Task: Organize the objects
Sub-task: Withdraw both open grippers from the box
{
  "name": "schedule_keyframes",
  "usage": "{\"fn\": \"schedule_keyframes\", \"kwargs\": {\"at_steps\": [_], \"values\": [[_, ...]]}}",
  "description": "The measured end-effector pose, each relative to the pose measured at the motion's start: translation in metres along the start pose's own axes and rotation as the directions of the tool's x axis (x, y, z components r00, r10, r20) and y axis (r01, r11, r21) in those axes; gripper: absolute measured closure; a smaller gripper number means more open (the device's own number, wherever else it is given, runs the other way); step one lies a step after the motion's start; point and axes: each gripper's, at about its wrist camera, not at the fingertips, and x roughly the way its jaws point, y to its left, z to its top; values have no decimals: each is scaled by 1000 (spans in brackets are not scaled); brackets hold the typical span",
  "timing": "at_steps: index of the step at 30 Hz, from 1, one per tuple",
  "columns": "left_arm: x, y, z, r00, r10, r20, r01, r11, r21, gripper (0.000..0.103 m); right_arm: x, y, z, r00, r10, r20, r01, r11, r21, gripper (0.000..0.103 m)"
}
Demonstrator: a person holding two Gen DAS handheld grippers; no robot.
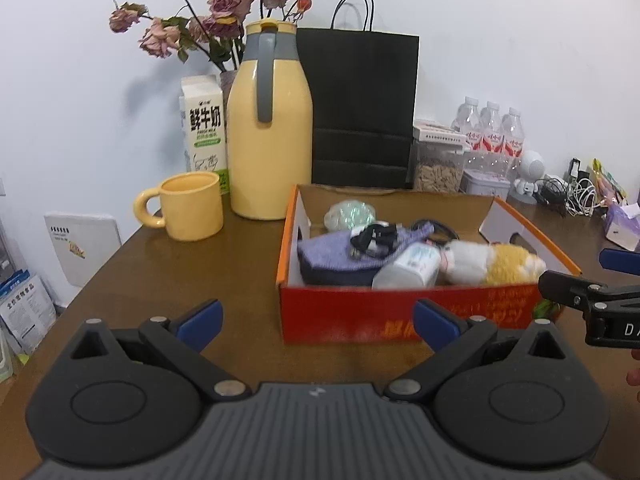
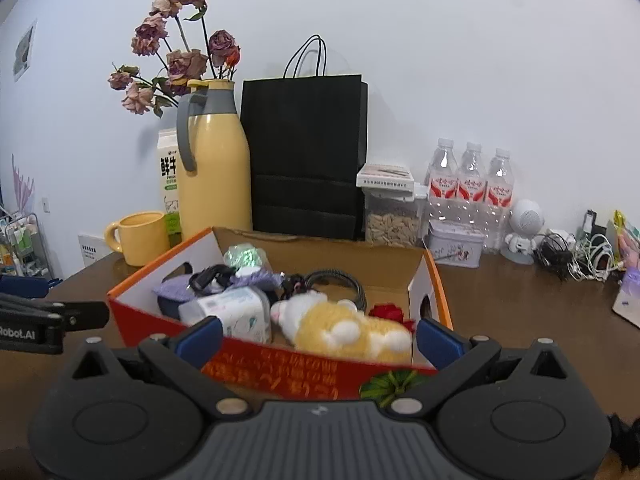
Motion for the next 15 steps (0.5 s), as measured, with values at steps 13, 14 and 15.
{"fn": "schedule_keyframes", "kwargs": {"at_steps": [13, 14, 15], "values": [[-21, 3, -26, 999, 0, -44, 0, 1000, -13, 0, -26, 12, -25, 999, -8, -43, 9, 1000, 19, 0], [-22, 2, -27, 999, 1, -48, -1, 1000, -15, 0, -27, 12, -25, 999, -9, -42, 10, 1000, 20, 0], [-23, 2, -28, 999, 0, -50, -1, 1000, -16, 0, -28, 12, -26, 999, -10, -42, 10, 1000, 20, 0]]}}
